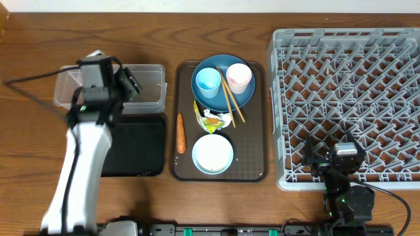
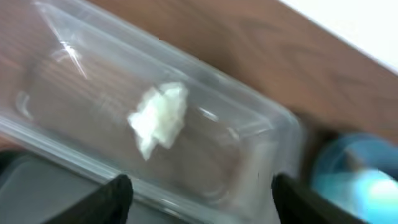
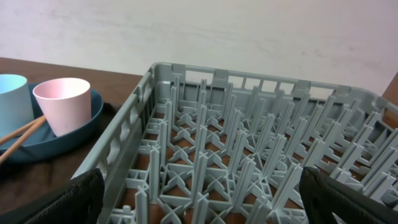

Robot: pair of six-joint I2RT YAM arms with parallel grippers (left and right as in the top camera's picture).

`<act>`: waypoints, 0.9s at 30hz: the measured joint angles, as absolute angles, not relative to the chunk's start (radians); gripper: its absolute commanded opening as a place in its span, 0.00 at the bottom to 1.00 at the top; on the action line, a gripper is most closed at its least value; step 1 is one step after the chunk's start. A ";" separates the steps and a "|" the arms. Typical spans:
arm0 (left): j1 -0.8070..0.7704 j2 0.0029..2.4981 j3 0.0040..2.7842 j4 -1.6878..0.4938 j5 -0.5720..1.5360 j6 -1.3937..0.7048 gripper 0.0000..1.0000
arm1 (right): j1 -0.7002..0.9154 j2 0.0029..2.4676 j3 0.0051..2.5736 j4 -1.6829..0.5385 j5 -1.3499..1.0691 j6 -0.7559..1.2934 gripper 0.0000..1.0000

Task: Sort waste into correct bins and load items into the dishwasher rack
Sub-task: 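Move the left gripper back over the yellow snack wrapper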

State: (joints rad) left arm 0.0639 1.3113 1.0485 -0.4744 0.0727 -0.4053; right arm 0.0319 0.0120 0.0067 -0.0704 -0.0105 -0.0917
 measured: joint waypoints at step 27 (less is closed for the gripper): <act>-0.368 1.218 1.048 -0.903 0.284 -0.756 0.78 | 0.032 0.012 0.007 -0.070 -0.010 -0.092 0.99</act>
